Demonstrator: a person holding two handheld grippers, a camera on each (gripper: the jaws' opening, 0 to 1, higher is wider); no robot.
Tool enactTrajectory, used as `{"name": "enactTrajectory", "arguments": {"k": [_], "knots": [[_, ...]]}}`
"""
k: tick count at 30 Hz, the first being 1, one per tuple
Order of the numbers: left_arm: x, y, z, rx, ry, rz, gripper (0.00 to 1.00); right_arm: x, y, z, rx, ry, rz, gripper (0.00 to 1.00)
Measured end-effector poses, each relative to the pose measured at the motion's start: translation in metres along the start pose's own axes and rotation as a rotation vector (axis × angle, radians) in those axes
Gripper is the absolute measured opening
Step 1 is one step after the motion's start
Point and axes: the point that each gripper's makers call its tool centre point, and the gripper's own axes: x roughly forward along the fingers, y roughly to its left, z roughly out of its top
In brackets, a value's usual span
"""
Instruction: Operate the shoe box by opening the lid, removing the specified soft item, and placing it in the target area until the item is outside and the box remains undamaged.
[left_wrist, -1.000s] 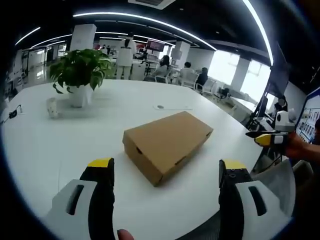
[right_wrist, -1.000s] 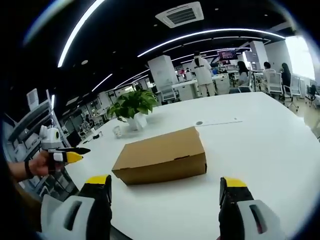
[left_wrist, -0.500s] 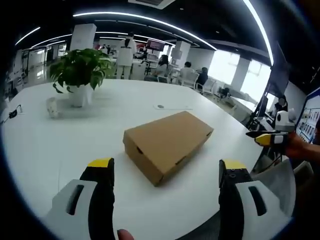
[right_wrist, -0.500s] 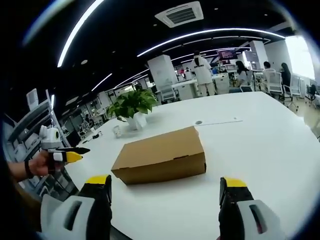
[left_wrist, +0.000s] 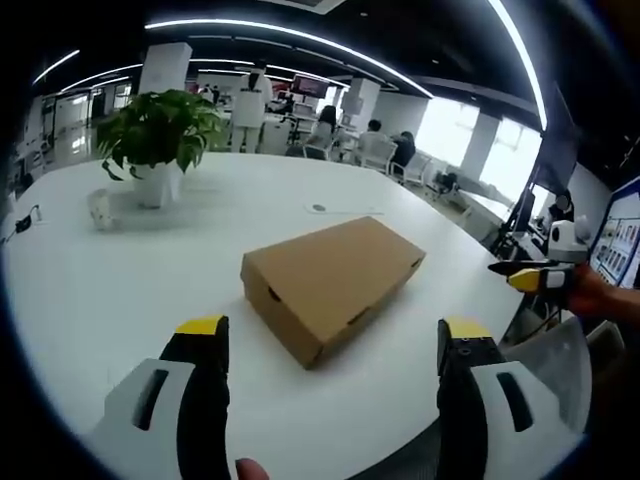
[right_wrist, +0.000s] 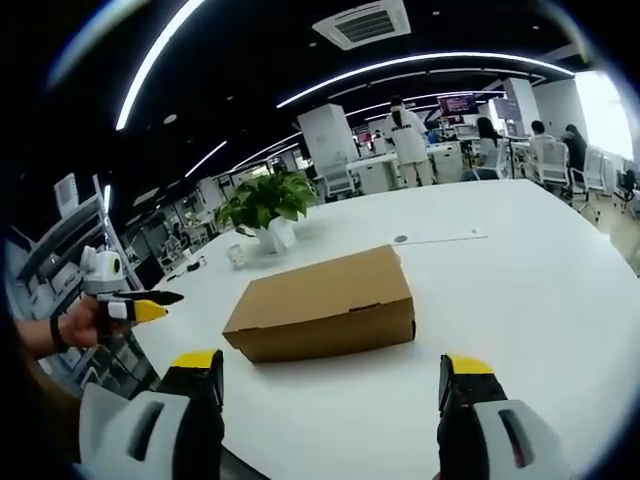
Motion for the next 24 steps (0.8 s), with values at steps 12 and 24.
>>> {"name": "enactTrajectory", "arguments": {"k": [12, 24], "knots": [[0.017, -0.006, -0.009, -0.013, 0.034, -0.016, 0.85, 0.019, -0.001, -0.004, -0.031, 0.046, 0.033, 0.88], [0.046, -0.006, -0.022, -0.02, 0.082, -0.021, 0.84, 0.05, -0.015, -0.003, -0.082, 0.116, 0.058, 0.86]]}}
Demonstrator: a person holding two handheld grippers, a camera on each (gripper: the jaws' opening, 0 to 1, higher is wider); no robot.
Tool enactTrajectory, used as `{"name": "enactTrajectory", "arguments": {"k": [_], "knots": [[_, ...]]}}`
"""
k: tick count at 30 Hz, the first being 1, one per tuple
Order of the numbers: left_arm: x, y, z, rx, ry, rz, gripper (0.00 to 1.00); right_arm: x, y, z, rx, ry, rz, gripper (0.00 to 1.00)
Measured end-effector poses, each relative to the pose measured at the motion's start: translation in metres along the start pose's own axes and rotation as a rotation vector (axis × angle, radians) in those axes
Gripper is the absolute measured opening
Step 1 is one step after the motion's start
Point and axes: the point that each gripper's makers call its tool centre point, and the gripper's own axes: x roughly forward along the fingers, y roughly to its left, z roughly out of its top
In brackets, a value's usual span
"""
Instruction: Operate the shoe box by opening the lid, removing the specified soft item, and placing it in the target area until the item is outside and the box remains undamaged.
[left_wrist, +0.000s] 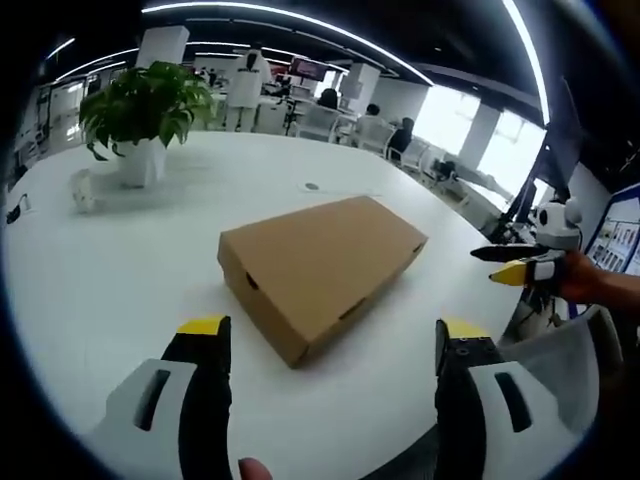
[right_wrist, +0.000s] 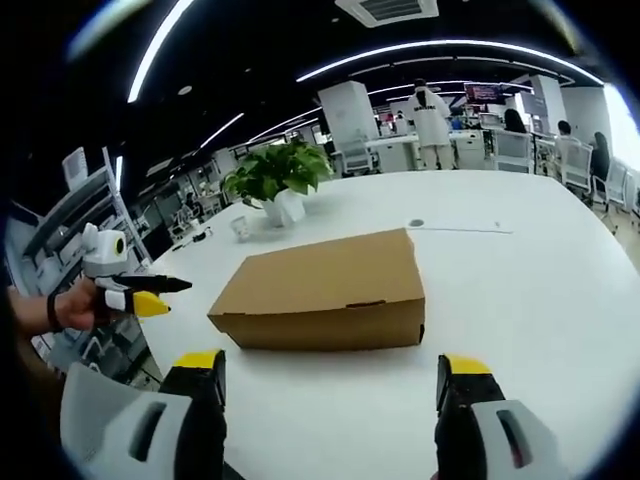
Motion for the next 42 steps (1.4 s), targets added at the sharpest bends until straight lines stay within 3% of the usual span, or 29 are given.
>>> {"name": "enactTrajectory", "arguments": {"k": [11, 18, 23, 27, 31, 36, 42], "knots": [[0.026, 0.008, -0.012, -0.013, 0.05, 0.027, 0.83, 0.035, -0.015, 0.002, -0.042, 0.052, 0.018, 0.84], [0.04, 0.019, -0.018, -0.037, 0.07, 0.053, 0.83, 0.054, -0.032, -0.006, -0.116, 0.131, 0.002, 0.8], [0.05, 0.023, -0.02, -0.04, 0.087, 0.061, 0.82, 0.065, -0.043, -0.001, -0.12, 0.139, 0.001, 0.8], [0.06, 0.024, -0.019, -0.055, 0.088, 0.055, 0.82, 0.075, -0.053, -0.003, -0.24, 0.207, -0.007, 0.78], [0.069, 0.023, -0.021, -0.043, 0.102, 0.064, 0.81, 0.085, -0.053, 0.002, -0.292, 0.221, 0.021, 0.78], [0.077, 0.022, -0.026, -0.021, 0.131, 0.066, 0.81, 0.096, -0.061, 0.003, -0.286, 0.234, 0.031, 0.75], [0.083, 0.03, -0.027, -0.055, 0.133, 0.079, 0.81, 0.105, -0.05, 0.004, -0.328, 0.231, 0.08, 0.7]]}}
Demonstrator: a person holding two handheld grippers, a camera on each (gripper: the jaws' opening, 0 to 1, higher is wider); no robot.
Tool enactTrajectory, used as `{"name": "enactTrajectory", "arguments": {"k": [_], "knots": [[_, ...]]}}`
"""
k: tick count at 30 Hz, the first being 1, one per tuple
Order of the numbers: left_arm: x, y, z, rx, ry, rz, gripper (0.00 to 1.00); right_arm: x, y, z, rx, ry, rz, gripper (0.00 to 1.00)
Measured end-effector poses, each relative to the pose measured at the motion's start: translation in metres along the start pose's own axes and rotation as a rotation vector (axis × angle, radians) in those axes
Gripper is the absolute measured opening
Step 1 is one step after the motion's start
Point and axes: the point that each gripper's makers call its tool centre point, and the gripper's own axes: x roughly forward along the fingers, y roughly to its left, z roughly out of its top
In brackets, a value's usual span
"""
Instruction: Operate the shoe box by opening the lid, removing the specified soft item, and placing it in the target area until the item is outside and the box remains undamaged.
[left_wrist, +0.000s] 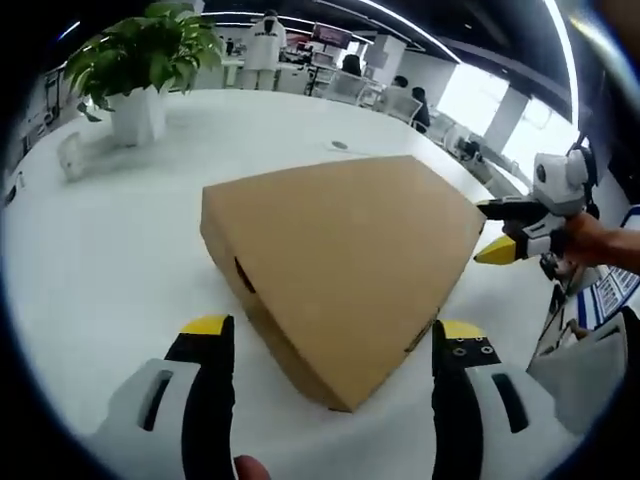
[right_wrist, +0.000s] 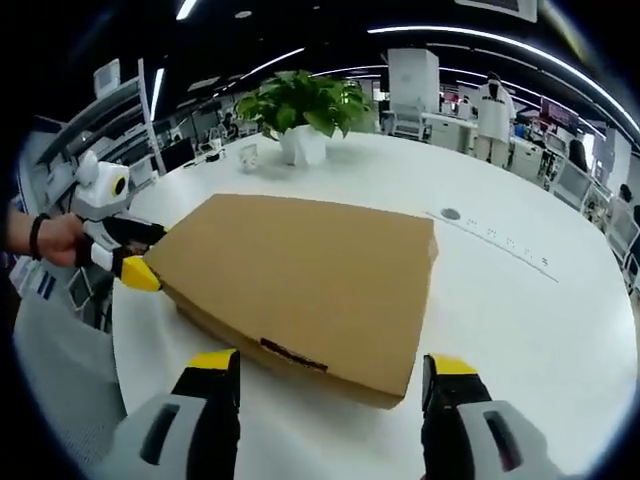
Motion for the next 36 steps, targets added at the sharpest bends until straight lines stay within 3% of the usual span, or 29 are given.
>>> {"name": "enactTrajectory", "arguments": {"k": [6, 12, 14, 19, 36], "knots": [[0.003, -0.007, -0.001, 0.037, 0.007, -0.015, 0.74, 0.004, 0.0, 0.001, -0.019, 0.003, -0.013, 0.69], [0.002, -0.005, -0.001, 0.048, -0.003, -0.022, 0.73, 0.004, 0.003, -0.001, -0.03, 0.006, -0.023, 0.67], [0.001, -0.003, -0.001, 0.064, 0.0, -0.016, 0.73, 0.002, 0.003, -0.003, -0.093, 0.032, -0.044, 0.64], [-0.003, 0.001, -0.003, 0.066, 0.0, -0.007, 0.73, 0.004, 0.008, -0.002, -0.082, 0.029, -0.036, 0.62], [-0.038, 0.033, -0.023, 0.063, 0.013, -0.003, 0.72, 0.017, 0.056, 0.006, -0.087, 0.016, -0.019, 0.61]]}}
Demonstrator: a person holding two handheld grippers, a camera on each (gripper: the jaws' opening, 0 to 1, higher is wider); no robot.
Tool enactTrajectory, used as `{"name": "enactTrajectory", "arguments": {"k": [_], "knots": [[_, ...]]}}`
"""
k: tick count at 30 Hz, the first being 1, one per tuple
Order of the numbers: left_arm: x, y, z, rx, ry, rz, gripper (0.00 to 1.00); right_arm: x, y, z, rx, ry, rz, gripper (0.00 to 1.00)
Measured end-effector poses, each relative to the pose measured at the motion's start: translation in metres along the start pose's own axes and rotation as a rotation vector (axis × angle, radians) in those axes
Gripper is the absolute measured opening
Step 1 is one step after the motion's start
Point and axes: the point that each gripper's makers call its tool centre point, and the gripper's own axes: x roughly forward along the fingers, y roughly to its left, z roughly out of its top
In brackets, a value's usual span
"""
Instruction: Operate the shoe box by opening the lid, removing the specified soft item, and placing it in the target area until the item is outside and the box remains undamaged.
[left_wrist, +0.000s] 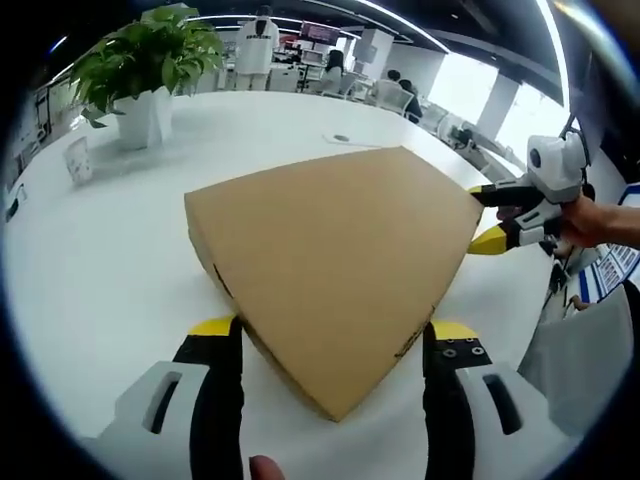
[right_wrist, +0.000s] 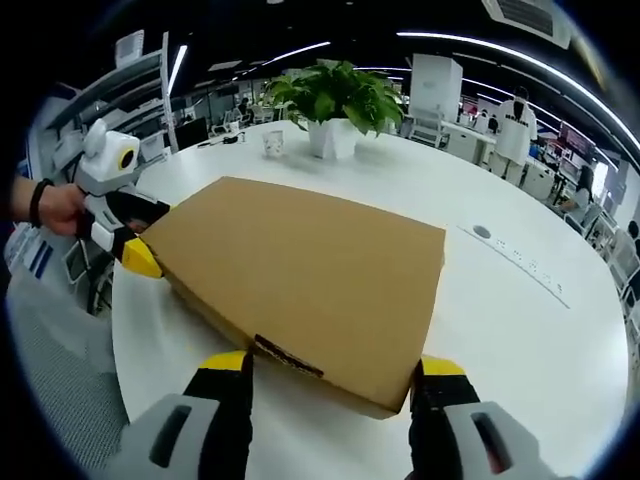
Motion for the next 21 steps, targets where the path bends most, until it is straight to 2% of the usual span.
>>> {"name": "enactTrajectory", "arguments": {"k": [15, 21], "knots": [[-0.039, 0.033, -0.026, -0.021, 0.003, 0.021, 0.72, 0.012, 0.052, 0.013, -0.014, -0.009, 0.035, 0.6], [-0.049, 0.04, -0.033, -0.022, 0.003, 0.024, 0.72, 0.015, 0.066, 0.016, -0.015, -0.003, 0.041, 0.59]]}}
